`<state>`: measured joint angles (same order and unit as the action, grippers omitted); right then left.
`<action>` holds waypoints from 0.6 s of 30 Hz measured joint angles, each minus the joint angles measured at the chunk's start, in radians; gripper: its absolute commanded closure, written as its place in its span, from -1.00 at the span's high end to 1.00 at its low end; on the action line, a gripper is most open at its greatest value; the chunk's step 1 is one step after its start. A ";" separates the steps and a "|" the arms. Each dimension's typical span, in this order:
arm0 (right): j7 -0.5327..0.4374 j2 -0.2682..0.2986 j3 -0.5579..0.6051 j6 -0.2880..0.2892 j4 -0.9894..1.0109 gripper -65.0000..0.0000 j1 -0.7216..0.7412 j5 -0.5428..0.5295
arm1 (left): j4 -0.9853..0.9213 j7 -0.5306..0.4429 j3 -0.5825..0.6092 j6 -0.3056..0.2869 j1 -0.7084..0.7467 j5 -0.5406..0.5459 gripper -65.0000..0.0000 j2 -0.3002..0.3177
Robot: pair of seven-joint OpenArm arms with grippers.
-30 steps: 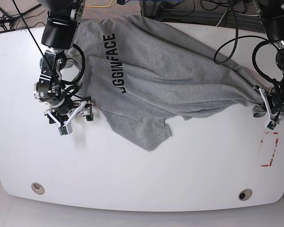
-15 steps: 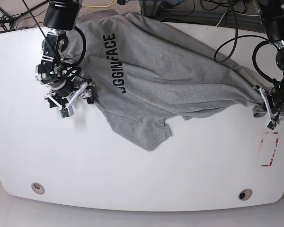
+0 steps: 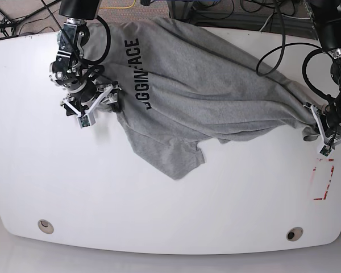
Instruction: Fold the T-shirt properly
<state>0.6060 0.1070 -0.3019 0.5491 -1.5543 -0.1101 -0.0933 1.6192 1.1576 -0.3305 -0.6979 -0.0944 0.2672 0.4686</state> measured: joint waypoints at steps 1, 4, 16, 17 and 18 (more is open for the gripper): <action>0.005 -0.004 0.001 0.001 -0.008 0.63 -0.002 0.004 | 0.000 0.000 0.000 0.000 0.000 0.000 -1.00 0.000; 0.033 -0.017 0.008 0.003 -0.034 0.63 -0.011 0.003 | 0.000 0.000 0.000 0.000 0.000 -0.001 -1.00 0.001; 0.047 -0.044 0.005 0.032 -0.027 -0.44 -0.008 0.008 | 0.000 0.000 0.003 0.000 -0.003 0.002 -1.00 0.000; 0.040 -0.046 0.005 0.032 -0.021 -0.63 -0.007 0.007 | 0.000 0.000 0.003 0.000 -0.003 0.002 -1.00 0.001; 0.037 -0.046 0.005 0.033 -0.012 -0.86 -0.004 -0.002 | 0.000 0.000 0.003 0.000 -0.002 0.001 -1.00 0.001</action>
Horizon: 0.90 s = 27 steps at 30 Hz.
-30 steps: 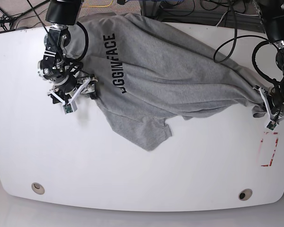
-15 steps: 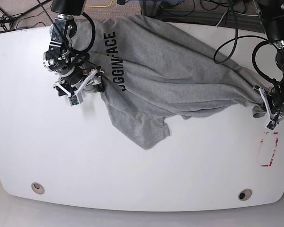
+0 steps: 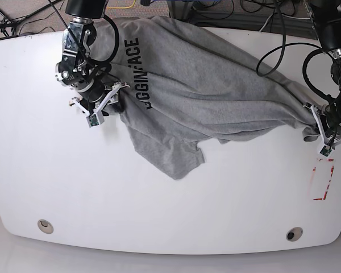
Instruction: Fold the T-shirt properly
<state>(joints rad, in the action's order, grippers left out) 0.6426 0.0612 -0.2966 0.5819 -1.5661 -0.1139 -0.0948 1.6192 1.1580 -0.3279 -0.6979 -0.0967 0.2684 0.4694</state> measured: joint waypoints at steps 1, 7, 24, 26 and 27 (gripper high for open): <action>-0.004 0.000 0.000 0.002 0.008 -1.00 0.003 -0.007 | 0.000 0.000 0.000 0.000 0.000 0.000 -1.00 0.000; -0.013 0.000 0.000 0.020 0.042 -1.00 0.026 -0.024 | 0.000 0.000 0.000 0.000 0.000 0.001 -1.00 0.000; 0.198 0.015 0.000 0.006 -0.264 -1.00 0.047 0.014 | 0.000 0.005 -0.003 -0.002 -0.062 -0.002 -1.00 -0.006; 0.225 0.030 0.003 0.008 -0.304 -1.00 0.066 0.002 | 0.000 0.000 -0.004 -0.002 -0.090 0.002 -1.00 -0.006; 0.235 0.037 0.003 0.011 -0.319 -1.00 0.077 0.001 | 0.002 -0.001 -0.004 -0.002 -0.102 0.002 -1.00 -0.005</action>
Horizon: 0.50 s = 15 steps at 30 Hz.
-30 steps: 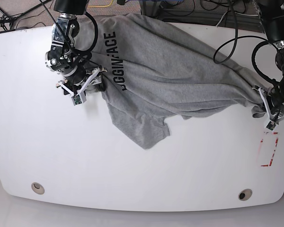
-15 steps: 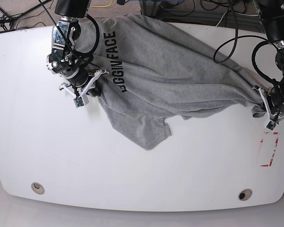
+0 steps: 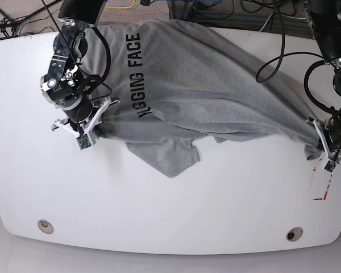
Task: Fold the T-shirt properly
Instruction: 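Lift the shirt with both grippers and swing it up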
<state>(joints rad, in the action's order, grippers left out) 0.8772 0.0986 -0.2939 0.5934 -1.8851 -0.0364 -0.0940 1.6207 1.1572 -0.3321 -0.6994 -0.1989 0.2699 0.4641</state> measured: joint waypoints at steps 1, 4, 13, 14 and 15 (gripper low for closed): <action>0.018 0.007 0.000 0.002 -0.015 -1.00 0.010 0.002 | 0.001 0.000 0.000 0.000 -0.009 0.001 -1.00 0.000; 0.067 0.028 -0.003 0.000 -0.040 -1.00 0.061 0.011 | 0.002 0.005 -0.002 0.000 -0.042 -0.001 -1.00 -0.006; 0.164 0.113 -0.001 0.000 -0.048 -1.00 0.288 -0.006 | 0.036 0.008 -0.002 -0.002 -0.179 0.007 -1.00 -0.049; 0.172 0.124 -0.001 0.005 -0.048 -1.00 0.315 -0.010 | 0.045 0.008 -0.002 -0.002 -0.196 0.007 -1.00 -0.049; 0.179 0.136 -0.001 0.006 -0.045 -1.00 0.343 -0.010 | 0.056 0.008 -0.002 -0.001 -0.217 0.007 -1.00 -0.048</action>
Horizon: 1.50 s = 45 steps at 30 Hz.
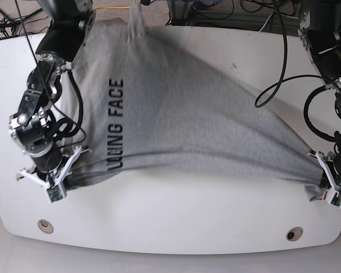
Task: Fold the T-shirt properly
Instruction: 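Lift the shirt with both grippers and swing it up, then lay the shirt flat on the table and pull both grippers apart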
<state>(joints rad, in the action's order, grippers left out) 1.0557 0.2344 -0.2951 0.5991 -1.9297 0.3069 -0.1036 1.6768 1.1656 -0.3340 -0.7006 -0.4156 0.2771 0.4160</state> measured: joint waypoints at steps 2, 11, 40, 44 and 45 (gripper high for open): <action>-0.005 0.018 0.000 0.001 0.013 -1.00 0.064 0.004 | 0.016 -0.002 0.000 0.000 -0.051 -0.005 -1.00 0.000; 0.022 0.097 0.116 0.058 0.084 -1.00 0.358 0.011 | 0.068 0.000 0.000 -0.003 -0.269 -0.008 -1.00 -0.016; 0.183 0.211 0.095 0.100 -0.082 -1.00 0.470 -0.011 | -0.090 -0.006 -0.001 0.000 -0.597 0.013 -1.00 -0.014; 0.186 0.164 0.014 0.101 -0.082 -1.00 0.305 -0.015 | -0.040 -0.014 0.000 -0.004 -0.488 0.016 -1.00 -0.017; 0.188 0.151 -0.005 0.103 -0.082 -1.00 0.266 -0.021 | -0.021 -0.016 -0.002 -0.005 -0.455 0.017 -1.00 -0.016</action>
<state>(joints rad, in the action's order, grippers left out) 1.2434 0.3851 -0.2996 0.7017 -2.0113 0.5728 -0.1246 1.6554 1.1492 -0.3363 -0.7055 -0.8707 0.2939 0.4004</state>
